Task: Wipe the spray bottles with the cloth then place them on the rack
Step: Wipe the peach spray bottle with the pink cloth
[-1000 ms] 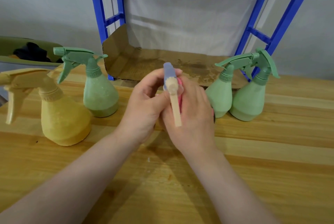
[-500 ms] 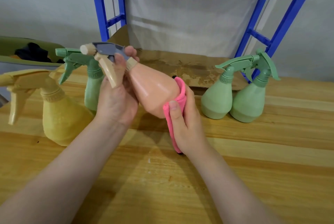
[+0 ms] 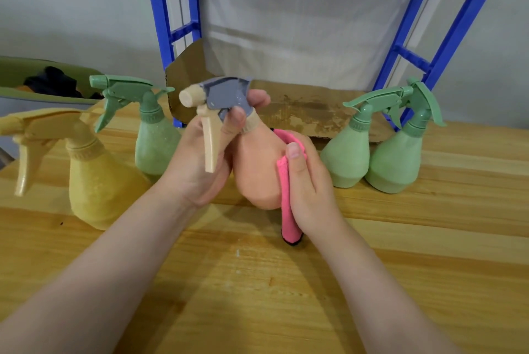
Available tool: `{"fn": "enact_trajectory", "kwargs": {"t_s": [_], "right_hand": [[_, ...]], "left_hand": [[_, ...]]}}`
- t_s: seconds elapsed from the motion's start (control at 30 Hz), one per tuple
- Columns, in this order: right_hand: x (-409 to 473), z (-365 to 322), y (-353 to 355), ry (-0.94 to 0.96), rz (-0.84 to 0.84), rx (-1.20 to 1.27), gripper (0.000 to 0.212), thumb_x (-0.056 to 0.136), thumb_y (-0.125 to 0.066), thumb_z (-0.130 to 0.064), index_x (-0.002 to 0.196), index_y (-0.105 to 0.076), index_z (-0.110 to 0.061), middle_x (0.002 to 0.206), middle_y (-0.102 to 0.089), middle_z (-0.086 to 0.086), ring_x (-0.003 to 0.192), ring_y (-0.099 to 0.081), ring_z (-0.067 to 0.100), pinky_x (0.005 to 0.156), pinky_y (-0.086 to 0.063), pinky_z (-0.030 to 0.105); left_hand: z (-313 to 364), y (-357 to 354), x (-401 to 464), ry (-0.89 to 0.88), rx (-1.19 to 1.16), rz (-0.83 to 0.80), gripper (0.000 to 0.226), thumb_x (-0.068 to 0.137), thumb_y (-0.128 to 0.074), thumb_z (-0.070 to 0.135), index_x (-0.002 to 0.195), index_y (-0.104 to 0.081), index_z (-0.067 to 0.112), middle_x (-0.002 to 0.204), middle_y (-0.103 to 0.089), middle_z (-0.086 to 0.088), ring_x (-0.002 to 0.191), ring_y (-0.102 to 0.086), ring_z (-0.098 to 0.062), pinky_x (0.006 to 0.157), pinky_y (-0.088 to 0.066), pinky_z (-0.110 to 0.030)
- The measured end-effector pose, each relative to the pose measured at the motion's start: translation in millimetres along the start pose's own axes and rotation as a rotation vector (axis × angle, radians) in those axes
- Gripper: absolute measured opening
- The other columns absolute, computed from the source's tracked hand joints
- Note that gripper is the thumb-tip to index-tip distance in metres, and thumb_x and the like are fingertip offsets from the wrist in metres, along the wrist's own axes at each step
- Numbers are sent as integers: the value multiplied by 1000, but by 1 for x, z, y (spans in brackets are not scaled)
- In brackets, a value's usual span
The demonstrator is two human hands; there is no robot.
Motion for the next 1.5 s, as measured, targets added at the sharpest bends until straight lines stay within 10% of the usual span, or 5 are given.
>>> {"fn": "enact_trajectory", "kwargs": {"t_s": [0.43, 0.7, 0.83, 1.17, 1.5], "right_hand": [[-1, -15, 9, -102, 149, 0, 36, 96, -48, -56, 83, -61, -26, 77, -64, -13, 77, -61, 6, 72, -49, 32], [-1, -7, -10, -101, -278, 13, 53, 93, -61, -45, 143, -46, -35, 134, -59, -19, 121, -55, -5, 96, -47, 17], [-2, 2, -12, -186, -264, -113, 70, 74, -52, -74, 131, -53, -33, 115, -67, -17, 101, -65, -1, 88, -55, 32], [-2, -26, -13, 2, -191, -81, 35, 86, -56, -54, 115, -53, -34, 99, -66, -22, 93, -64, -2, 78, -50, 19], [-2, -23, 9, -1, 146, -181, 28, 90, -49, -59, 102, -52, -34, 93, -66, -13, 87, -64, 2, 75, -52, 28]], "left_hand": [[-30, -18, -15, 186, 78, -135, 51, 80, -66, 51, 119, -69, 17, 126, -67, -8, 121, -60, -25, 107, -45, -41], [-18, -2, -3, 50, -97, 17, 34, 91, -49, 33, 120, -64, 22, 116, -69, 4, 108, -63, -10, 94, -53, -40], [-18, -7, -6, 48, -26, -41, 28, 94, -47, 35, 113, -68, 35, 120, -70, 4, 117, -61, -12, 97, -50, -37], [-31, -24, -13, 230, 39, -218, 66, 91, -45, 48, 146, -43, 10, 137, -60, 1, 129, -53, -13, 105, -43, -28], [-29, -21, -14, 178, 82, -31, 22, 98, -55, 34, 101, -74, 23, 102, -73, 7, 103, -65, -9, 90, -49, -24]]}}
Point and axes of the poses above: each hand's wrist, its own x-axis towards the middle knuckle, its own y-axis out of the back of the hand, z = x × y, the point moved 9 cm from there along x, towards the middle knuckle
